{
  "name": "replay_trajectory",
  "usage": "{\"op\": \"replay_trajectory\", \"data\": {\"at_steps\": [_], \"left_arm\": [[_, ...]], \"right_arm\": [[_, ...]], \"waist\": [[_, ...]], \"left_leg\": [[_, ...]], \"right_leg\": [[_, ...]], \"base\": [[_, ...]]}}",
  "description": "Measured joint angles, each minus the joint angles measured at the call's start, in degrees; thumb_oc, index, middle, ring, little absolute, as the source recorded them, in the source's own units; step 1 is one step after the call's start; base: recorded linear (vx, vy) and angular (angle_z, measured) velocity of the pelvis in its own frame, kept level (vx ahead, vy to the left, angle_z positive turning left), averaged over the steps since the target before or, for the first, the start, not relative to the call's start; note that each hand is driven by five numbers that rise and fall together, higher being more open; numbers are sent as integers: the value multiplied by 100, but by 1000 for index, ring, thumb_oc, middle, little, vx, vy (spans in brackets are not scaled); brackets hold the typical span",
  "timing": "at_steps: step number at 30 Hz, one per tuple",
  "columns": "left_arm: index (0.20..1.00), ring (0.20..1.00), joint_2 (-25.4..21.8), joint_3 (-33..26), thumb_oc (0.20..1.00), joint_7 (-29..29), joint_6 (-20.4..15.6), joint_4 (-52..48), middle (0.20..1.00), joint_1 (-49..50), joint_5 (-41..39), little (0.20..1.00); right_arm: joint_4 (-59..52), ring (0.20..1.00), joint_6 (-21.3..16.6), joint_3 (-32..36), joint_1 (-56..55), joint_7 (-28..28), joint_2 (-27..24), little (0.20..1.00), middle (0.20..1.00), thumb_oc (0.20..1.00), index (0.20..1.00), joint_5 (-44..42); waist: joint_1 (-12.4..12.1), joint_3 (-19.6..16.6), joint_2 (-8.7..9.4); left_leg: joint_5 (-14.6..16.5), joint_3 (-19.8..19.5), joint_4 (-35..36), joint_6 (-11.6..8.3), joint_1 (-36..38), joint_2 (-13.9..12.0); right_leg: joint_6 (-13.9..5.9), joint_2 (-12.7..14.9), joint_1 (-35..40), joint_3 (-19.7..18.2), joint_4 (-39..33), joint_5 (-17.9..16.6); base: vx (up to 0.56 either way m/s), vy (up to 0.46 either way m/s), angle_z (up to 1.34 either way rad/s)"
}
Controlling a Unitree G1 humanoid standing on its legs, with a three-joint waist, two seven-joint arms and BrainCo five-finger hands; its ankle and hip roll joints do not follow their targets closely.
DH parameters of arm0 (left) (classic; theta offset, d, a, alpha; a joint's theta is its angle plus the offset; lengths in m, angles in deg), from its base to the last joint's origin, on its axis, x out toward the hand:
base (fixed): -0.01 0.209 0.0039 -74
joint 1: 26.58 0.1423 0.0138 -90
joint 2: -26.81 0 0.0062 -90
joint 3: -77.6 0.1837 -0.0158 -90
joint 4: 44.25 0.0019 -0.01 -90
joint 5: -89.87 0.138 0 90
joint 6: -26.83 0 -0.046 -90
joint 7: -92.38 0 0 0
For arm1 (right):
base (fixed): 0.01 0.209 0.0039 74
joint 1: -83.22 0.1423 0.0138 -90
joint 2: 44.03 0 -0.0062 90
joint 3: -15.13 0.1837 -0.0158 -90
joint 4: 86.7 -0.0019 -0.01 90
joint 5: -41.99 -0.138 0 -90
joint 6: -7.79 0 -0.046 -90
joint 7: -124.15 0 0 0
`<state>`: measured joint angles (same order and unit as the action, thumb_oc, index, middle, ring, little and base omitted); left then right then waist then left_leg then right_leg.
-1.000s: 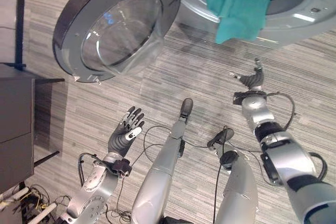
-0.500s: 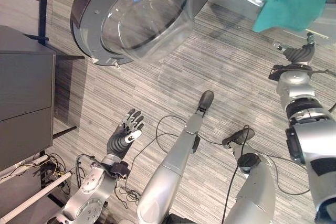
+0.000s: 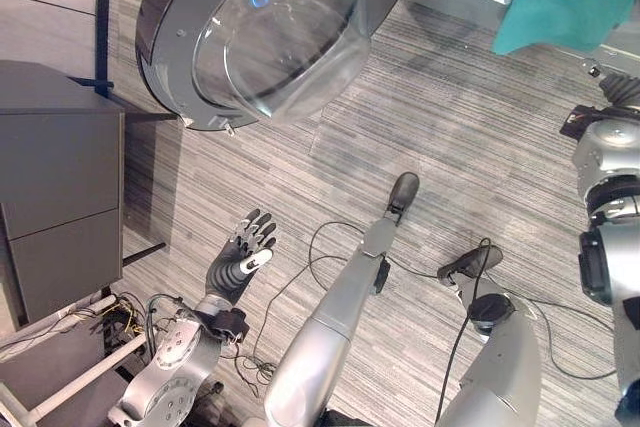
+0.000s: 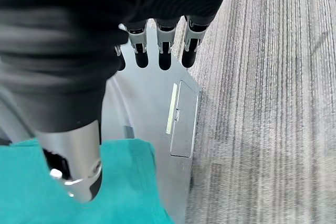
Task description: Grab the laundry basket,head to the washer,open it,put in the laundry and shut it.
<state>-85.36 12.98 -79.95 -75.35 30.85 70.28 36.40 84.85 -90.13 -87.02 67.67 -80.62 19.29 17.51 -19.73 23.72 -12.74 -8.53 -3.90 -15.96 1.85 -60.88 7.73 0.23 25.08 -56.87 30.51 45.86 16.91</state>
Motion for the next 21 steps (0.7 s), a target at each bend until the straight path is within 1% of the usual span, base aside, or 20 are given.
{"op": "replay_trajectory", "data": {"at_steps": [5, 10, 13, 15, 17, 21], "left_arm": [[1000, 1000, 1, 23, 1000, -3, 1, 0, 1000, 0, -2, 1000], [1000, 1000, -1, 31, 1000, -17, -4, -7, 1000, -8, -2, 1000], [1000, 1000, -4, 66, 1000, 6, -8, -17, 1000, -13, -2, 1000], [1000, 1000, -3, 76, 1000, 7, -7, -27, 1000, -13, -4, 1000], [1000, 1000, -3, 70, 1000, 7, -8, -38, 1000, -17, -3, 1000], [1000, 1000, -4, 70, 1000, 6, -8, -59, 1000, -17, -5, 1000]], "right_arm": [[12, 1000, 14, -324, 358, 9, -26, 1000, 1000, 1000, 1000, -77], [34, 1000, 34, -451, 647, 50, 8, 1000, 1000, 1000, 1000, -165], [48, 1000, 42, -514, 929, 61, 122, 1000, 1000, 1000, 1000, -176], [45, 1000, 52, -636, 1108, 128, 334, 1000, 1000, 1000, 1000, -183], [21, 1000, 75, -709, 1197, 152, 382, 1000, 1000, 1000, 1000, -185], [39, 1000, 91, -711, 1211, 152, 467, 1000, 1000, 1000, 1000, -267]], "waist": [[10, -27, -39], [14, -30, -43], [10, -30, -43], [-4, -30, -43], [-14, -30, -43], [-28, -30, -43]], "left_leg": [[0, -2, -111, 0, -245, 0], [29, -2, -278, 18, -470, 46], [61, -8, -407, 26, -617, 80], [83, -14, -437, 54, -680, 104], [115, -17, -551, 25, -750, 102], [137, -18, -606, 31, -775, 132]], "right_leg": [[21, 58, -237, -3, 120, 38], [31, 110, -415, -5, 283, 87], [49, 178, -534, -9, 398, 105], [46, 189, -577, 3, 434, 111], [43, 201, -604, 4, 473, 131], [33, 236, -605, 7, 514, 151]], "base": [[6, 0, 2], [17, 11, 4], [22, 4, 3], [30, 0, 4], [0, 0, 0], [11, 3, 2]]}}
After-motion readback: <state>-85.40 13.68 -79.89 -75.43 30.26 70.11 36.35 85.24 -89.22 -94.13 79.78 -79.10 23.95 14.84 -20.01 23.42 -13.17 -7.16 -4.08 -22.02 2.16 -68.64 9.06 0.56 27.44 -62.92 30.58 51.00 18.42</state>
